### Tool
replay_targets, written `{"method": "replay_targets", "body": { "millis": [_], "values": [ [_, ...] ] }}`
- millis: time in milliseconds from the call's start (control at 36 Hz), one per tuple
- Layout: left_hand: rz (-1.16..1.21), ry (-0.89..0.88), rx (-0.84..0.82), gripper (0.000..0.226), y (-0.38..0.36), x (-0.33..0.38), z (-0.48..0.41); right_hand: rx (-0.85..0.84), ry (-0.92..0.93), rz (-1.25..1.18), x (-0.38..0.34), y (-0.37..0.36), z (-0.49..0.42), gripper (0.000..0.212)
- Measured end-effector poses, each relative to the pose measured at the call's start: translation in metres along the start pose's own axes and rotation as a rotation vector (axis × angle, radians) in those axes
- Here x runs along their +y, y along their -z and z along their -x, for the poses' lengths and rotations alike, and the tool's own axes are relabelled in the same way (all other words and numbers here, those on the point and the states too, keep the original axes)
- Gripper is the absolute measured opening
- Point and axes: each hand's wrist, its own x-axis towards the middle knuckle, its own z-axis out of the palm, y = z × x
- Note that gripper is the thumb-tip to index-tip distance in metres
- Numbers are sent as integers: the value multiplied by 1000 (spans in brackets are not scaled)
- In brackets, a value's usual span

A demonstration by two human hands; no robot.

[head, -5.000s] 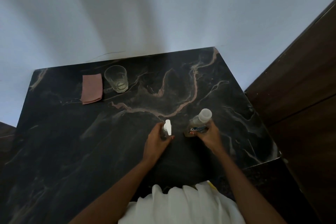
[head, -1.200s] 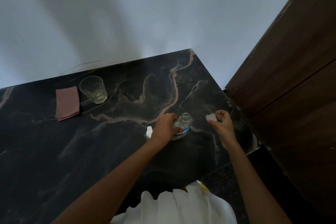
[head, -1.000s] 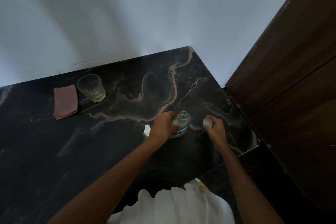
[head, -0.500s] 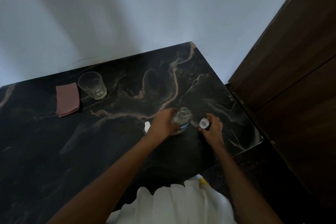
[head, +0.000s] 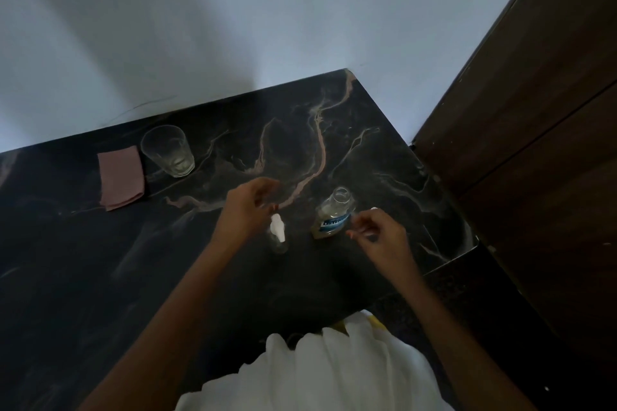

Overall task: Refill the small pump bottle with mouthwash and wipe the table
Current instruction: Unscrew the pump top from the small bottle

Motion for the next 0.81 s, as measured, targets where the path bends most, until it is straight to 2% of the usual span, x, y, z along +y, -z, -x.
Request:
{"method": "replay_targets", "body": {
  "millis": [111,222,417,667,806],
  "values": [
    [-31,25,-12,45,5,-24,9,-126,103,-80,-27,-29,8,25],
    [-16,99,-135,51,-6,-39,13,-212,146,-32,-31,-52,3,34],
    [78,117,-139,62,-32,-47,19,-205,145,18,-30,-80,-9,41],
    [153,72,-24,51,-42,-55,24,-119,152,-6,-33,-97,-18,19],
    [151,44,-7,44,-43,-56,24,-105,161,-25,-34,-102,-18,22]
  ]
}}
